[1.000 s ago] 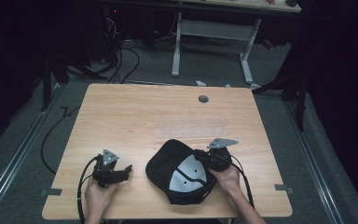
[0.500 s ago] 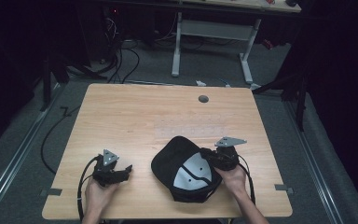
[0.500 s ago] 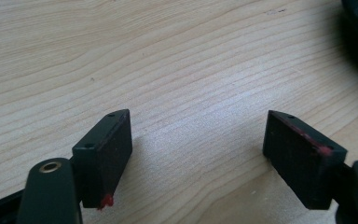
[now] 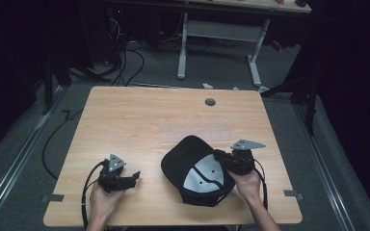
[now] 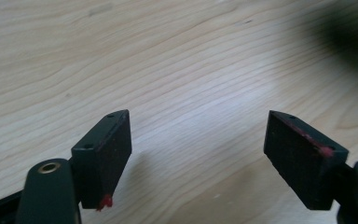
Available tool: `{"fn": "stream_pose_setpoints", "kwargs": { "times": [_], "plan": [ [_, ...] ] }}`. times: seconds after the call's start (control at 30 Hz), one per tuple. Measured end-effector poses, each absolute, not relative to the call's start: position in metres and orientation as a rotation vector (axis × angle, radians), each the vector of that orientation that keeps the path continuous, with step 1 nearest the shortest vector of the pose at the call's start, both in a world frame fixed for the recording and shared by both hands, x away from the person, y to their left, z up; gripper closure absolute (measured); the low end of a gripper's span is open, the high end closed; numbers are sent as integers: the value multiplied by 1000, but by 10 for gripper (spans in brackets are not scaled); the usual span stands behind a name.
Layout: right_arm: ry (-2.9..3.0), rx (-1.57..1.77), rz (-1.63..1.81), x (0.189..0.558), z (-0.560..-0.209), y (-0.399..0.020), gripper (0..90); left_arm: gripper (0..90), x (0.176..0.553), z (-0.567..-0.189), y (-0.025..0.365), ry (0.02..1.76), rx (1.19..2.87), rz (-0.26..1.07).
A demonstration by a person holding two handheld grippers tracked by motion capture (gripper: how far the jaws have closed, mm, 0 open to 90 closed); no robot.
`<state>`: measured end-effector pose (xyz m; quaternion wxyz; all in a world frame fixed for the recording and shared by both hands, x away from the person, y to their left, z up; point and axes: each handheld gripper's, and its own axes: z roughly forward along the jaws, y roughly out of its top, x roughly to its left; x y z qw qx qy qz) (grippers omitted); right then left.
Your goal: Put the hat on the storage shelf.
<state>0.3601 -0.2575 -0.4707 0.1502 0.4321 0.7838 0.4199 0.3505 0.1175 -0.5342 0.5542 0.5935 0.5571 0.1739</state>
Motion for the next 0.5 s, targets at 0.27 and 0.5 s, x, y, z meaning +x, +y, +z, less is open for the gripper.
{"fn": "stream_pose_setpoints", "kwargs": {
  "times": [0.27,0.5],
  "plan": [
    [2225,1267,1223,360,-464,-263,805,162,335,-523,88,1216,1483,345],
    [2222,1289,1237,361,-462,-263,807,161,325,-519,63,1137,1530,314]
  ]
}}
